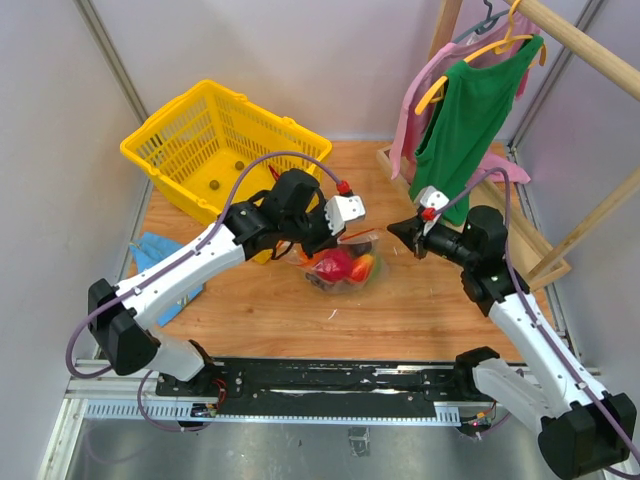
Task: Place the food in the zip-top bag and seal the zipper
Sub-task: Zip the zipper food storage bag at the center of the board.
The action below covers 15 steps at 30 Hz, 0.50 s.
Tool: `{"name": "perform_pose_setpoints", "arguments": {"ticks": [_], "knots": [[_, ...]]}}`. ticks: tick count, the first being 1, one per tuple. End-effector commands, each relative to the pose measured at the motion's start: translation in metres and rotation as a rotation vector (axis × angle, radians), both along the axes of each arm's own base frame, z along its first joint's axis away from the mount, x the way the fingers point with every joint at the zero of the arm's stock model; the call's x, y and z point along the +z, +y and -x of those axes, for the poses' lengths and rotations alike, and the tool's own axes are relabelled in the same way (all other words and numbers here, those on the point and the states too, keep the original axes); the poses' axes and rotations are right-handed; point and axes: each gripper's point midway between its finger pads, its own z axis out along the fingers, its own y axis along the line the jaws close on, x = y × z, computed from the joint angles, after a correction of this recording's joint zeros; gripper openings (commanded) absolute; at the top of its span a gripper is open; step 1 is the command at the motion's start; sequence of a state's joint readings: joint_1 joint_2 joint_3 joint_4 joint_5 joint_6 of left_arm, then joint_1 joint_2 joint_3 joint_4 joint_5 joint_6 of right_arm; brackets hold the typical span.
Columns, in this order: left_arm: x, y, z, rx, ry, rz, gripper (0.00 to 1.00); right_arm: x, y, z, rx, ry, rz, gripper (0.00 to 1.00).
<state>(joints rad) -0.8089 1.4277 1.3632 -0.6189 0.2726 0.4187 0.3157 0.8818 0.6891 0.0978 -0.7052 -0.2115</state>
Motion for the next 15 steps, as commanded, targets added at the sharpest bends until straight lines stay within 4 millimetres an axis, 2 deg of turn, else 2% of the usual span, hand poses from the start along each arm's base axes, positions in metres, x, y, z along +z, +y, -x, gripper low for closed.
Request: {"name": "perform_pose_setpoints", "arguments": {"ticks": [1, 4, 7, 11, 13, 15], "knots": [[0.01, 0.02, 0.005, 0.058, 0.006, -0.003, 0.0, 0.027, -0.027, -0.02, -0.181, -0.035, -0.006, 0.0], [0.007, 0.023, 0.008, 0.068, 0.019, -0.006, 0.0, 0.025, -0.03, -0.021, -0.189, -0.011, 0.007, 0.0], [0.01, 0.019, 0.009, 0.043, 0.012, 0.012, 0.0, 0.03, -0.007, -0.003, -0.004, -0.021, -0.004, 0.02], [0.019, 0.007, 0.004, 0.015, 0.0, 0.045, 0.0, 0.037, 0.015, 0.018, 0.204, -0.04, -0.032, 0.35], [0.021, 0.004, 0.002, 0.009, -0.006, 0.049, 0.0, 0.039, 0.021, 0.026, 0.272, -0.051, -0.035, 0.46], [0.023, 0.001, 0.001, -0.004, -0.011, 0.056, 0.0, 0.039, 0.027, 0.031, 0.321, -0.061, -0.033, 0.49]]}}
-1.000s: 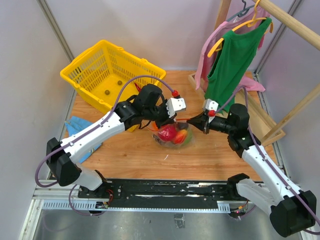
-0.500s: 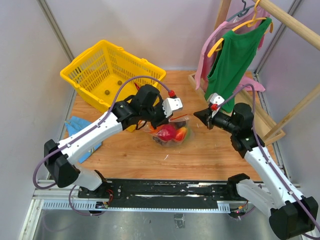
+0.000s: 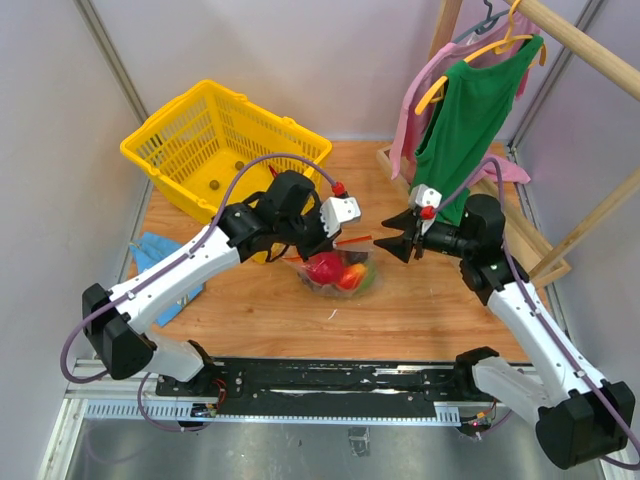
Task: Place the food in the zip-top bag and seal the zipper
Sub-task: Zip the zipper food storage bag at the center of the board.
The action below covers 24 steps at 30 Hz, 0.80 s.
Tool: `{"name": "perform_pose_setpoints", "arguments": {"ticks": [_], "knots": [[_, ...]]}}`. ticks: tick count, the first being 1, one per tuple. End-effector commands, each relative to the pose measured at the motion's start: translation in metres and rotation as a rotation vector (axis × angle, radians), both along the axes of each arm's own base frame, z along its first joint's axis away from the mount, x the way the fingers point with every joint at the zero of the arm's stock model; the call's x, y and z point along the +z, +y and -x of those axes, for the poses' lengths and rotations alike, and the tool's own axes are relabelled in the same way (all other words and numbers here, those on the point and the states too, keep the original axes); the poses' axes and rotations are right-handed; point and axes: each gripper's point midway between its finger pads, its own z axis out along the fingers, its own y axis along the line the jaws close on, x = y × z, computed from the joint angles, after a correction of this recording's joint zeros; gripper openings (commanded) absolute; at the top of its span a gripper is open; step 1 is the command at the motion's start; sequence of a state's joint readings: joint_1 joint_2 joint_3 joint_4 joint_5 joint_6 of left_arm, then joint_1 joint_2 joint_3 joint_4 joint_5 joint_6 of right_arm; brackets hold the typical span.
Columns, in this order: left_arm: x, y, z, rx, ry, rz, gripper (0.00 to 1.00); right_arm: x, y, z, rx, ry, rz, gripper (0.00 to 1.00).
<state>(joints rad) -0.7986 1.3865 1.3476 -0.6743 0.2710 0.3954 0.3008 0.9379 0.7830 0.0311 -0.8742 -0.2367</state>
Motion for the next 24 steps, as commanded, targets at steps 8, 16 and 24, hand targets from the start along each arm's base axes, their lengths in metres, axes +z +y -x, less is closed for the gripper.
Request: {"name": "perform_pose_setpoints", "arguments": {"ticks": [8, 16, 24], "knots": [[0.033, -0.026, -0.006, -0.077, -0.041, 0.115, 0.0, 0.018, 0.04, 0.018, 0.269, -0.044, -0.027, 0.53], [0.036, -0.03, -0.002, -0.101, -0.03, 0.138, 0.0, 0.006, 0.06, 0.005, 0.309, 0.004, -0.02, 0.42], [0.036, -0.03, -0.002, -0.1, -0.031, 0.142, 0.0, -0.004, 0.063, 0.01, 0.353, 0.056, -0.001, 0.22]]}}
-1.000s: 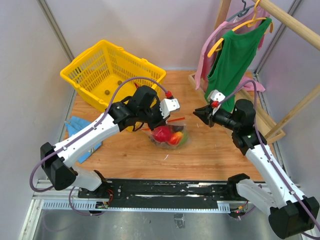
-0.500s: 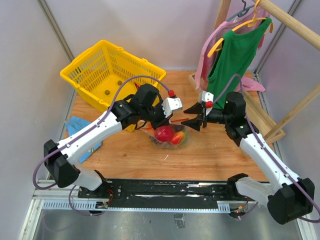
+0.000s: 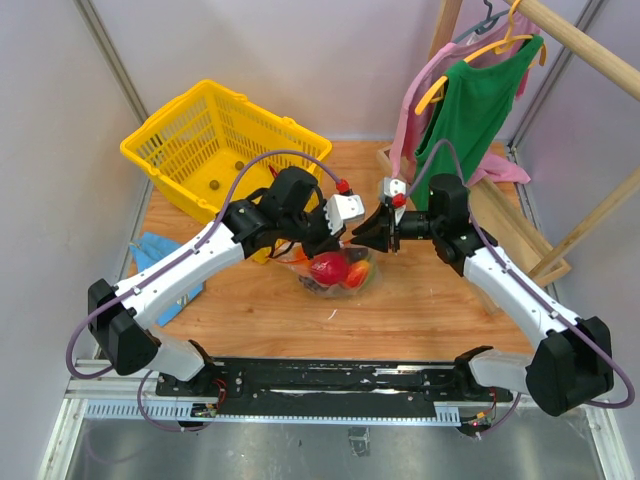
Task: Place the food in the zip-top bag and seal the zipper
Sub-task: Zip the zipper food storage bag at the center of the board.
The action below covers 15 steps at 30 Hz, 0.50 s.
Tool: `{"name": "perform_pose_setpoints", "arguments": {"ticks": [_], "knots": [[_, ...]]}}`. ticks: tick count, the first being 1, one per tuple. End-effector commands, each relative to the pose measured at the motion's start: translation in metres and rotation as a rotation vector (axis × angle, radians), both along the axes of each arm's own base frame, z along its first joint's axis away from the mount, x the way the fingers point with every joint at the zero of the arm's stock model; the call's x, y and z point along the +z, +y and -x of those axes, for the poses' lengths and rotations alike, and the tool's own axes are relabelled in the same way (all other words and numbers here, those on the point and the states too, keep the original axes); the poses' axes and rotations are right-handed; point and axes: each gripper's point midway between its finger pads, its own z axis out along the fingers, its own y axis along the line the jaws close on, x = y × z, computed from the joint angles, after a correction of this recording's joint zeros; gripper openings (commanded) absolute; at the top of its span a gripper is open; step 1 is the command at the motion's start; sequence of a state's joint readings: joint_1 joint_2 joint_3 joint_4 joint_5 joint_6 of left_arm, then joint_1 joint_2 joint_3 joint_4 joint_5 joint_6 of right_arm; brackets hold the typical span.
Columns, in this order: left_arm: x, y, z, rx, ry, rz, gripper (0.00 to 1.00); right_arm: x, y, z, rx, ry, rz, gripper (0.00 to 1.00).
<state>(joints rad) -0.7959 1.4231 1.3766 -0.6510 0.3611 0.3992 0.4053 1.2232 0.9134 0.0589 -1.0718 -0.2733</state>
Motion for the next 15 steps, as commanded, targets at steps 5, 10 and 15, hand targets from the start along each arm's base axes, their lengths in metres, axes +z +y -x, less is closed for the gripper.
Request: {"name": "perform_pose_setpoints", "arguments": {"ticks": [5, 10, 15], "knots": [[0.033, -0.012, -0.005, -0.02, -0.059, 0.095, 0.0, 0.01, -0.002, -0.004, -0.036, -0.062, 0.039, 0.01], [0.029, -0.009, -0.002, -0.002, -0.035, 0.095, 0.0, 0.014, -0.025, -0.027, -0.251, -0.133, 0.105, 0.0], [0.02, -0.001, 0.003, 0.025, -0.011, 0.077, 0.0, 0.024, -0.057, -0.047, -0.482, -0.216, 0.159, 0.01]]}}
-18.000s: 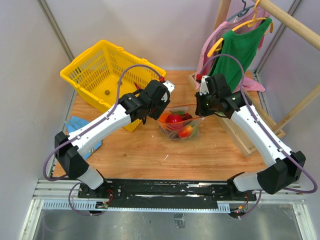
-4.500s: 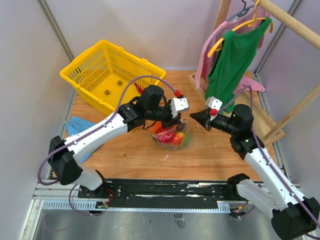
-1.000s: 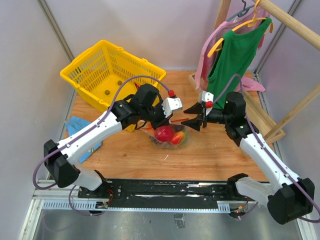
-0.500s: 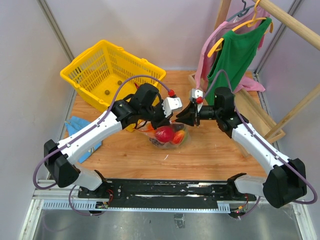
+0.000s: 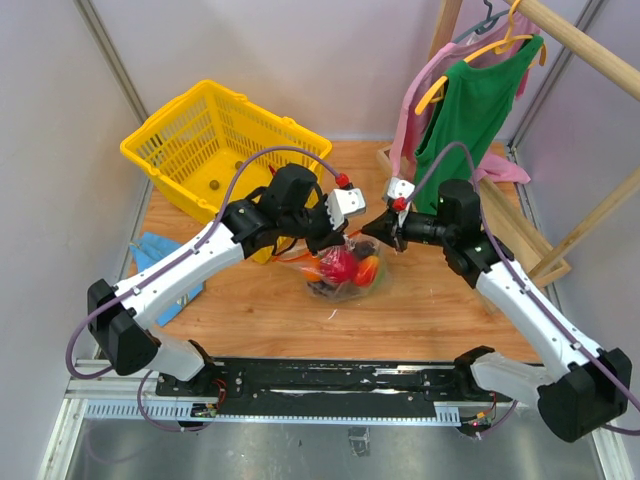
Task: Place the food in the zip-top bag and seal the zipper
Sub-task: Zip the zipper food storage bag at the center of the board.
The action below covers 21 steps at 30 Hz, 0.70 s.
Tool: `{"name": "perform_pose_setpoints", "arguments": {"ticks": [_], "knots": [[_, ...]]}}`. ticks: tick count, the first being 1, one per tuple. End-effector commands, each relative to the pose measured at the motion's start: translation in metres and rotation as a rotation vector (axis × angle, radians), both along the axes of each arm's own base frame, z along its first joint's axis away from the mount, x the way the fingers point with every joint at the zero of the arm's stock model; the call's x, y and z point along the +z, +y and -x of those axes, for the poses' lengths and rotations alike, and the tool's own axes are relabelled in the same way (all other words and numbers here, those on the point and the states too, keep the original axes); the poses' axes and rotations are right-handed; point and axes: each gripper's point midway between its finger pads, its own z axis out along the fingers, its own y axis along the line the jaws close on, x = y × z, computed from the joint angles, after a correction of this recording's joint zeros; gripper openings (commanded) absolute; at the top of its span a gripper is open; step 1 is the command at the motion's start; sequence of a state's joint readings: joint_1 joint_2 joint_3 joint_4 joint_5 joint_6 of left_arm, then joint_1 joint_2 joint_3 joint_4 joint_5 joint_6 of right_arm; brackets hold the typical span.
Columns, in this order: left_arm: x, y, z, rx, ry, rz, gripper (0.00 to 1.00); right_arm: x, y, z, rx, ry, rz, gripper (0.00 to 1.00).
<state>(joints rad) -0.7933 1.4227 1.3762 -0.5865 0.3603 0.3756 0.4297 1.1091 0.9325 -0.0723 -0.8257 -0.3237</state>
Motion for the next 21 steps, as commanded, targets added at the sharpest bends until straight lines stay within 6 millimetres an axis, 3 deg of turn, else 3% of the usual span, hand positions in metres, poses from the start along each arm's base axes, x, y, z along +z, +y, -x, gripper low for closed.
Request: {"name": "perform_pose_setpoints", "arguments": {"ticks": [1, 11, 21], "knots": [[0.008, 0.009, 0.013, 0.01, 0.021, 0.023, 0.0, 0.014, -0.044, -0.04, -0.321, -0.149, 0.087, 0.01], [-0.005, 0.02, 0.019, 0.041, 0.059, -0.012, 0.0, 0.016, -0.1, -0.056, -0.6, -0.178, 0.192, 0.01], [-0.019, 0.033, 0.026, 0.072, 0.092, -0.063, 0.0, 0.008, -0.139, -0.063, -0.752, -0.141, 0.239, 0.01]]}}
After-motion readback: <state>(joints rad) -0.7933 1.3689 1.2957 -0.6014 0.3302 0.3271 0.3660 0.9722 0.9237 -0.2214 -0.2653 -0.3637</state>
